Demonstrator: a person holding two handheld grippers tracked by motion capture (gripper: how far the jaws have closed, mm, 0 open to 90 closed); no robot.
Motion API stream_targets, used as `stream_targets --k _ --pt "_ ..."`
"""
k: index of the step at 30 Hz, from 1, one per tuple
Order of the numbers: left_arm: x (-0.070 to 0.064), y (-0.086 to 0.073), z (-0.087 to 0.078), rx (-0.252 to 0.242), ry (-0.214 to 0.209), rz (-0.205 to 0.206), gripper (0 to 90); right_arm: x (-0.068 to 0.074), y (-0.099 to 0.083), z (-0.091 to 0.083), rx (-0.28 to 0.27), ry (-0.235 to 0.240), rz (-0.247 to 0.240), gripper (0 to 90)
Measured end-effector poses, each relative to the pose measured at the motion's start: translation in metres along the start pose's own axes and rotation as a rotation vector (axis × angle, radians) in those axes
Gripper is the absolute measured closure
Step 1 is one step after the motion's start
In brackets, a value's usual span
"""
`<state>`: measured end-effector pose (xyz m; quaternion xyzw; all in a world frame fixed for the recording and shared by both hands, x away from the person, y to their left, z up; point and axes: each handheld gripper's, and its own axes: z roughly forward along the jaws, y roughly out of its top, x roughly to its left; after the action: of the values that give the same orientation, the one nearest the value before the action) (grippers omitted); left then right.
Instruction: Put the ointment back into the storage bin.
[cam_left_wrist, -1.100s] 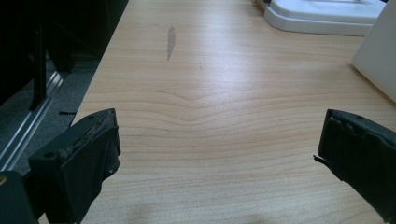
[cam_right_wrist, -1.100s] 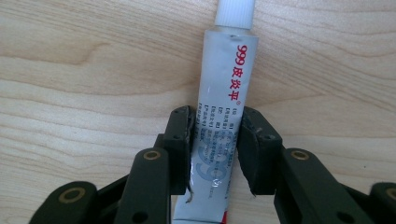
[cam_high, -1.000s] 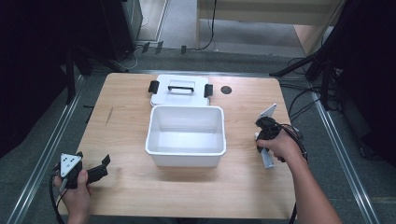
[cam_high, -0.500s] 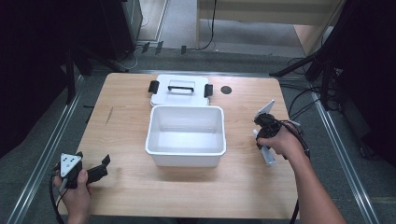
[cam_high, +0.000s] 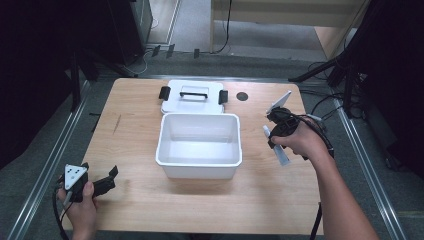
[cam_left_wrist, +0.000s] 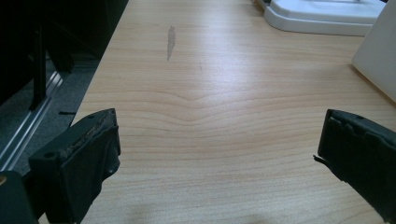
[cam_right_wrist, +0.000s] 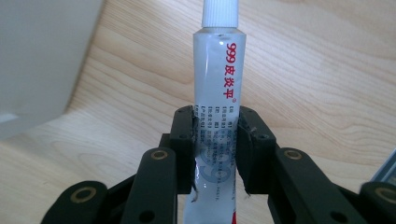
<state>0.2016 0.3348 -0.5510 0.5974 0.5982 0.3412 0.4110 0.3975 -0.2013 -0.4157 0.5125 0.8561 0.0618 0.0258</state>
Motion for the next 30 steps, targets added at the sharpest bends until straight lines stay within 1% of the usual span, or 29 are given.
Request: stream_targets --k 4,11,13,14,18,20,21,23,24,25,27,29,30 --pt "0.0 0.0 0.0 0.001 0.0 0.0 0.0 0.008 0.005 -0.01 -0.015 0.005 -0.032 71.6" --pt "0.0 0.0 0.0 0.0 -0.003 -0.002 0.0 0.023 0.014 -0.027 -0.038 0.012 -0.112 71.6" --pt "0.0 0.0 0.0 0.002 -0.004 -0.003 0.0 0.028 0.016 -0.032 -0.037 0.009 -0.115 71.6" --pt "0.0 0.0 0.0 0.002 -0.004 -0.003 0.0 0.029 0.017 -0.033 -0.046 0.007 -0.125 71.6" --pt "0.0 0.0 0.0 0.003 -0.005 -0.003 0.0 0.035 0.022 -0.042 -0.051 -0.001 -0.141 71.6" --pt "0.0 0.0 0.0 0.002 -0.005 -0.003 0.0 0.038 0.024 -0.046 -0.053 -0.003 -0.14 71.6" --pt "0.0 0.0 0.0 0.0 -0.005 -0.006 0.0 0.039 0.025 -0.047 -0.059 -0.004 -0.151 71.6" --pt "0.0 0.0 0.001 0.0 -0.005 -0.006 0.0 0.043 0.027 -0.051 -0.06 -0.006 -0.161 71.6" --pt "0.0 0.0 0.001 0.0 -0.004 -0.007 0.0 0.043 0.027 -0.051 -0.06 -0.006 -0.161 71.6" --pt "0.0 0.0 0.001 -0.001 -0.004 -0.005 0.0 0.048 0.03 -0.055 -0.061 0.002 -0.182 71.6" --pt "0.0 0.0 0.001 -0.001 -0.005 -0.006 0.0 0.053 0.032 -0.057 -0.064 0.013 -0.21 71.6" --pt "0.0 0.0 0.001 -0.001 -0.006 -0.007 0.0 0.058 0.034 -0.059 -0.066 0.022 -0.227 71.5" --pt "0.0 0.0 0.001 -0.001 -0.007 -0.009 0.0 0.061 0.036 -0.06 -0.068 0.02 -0.247 71.5"
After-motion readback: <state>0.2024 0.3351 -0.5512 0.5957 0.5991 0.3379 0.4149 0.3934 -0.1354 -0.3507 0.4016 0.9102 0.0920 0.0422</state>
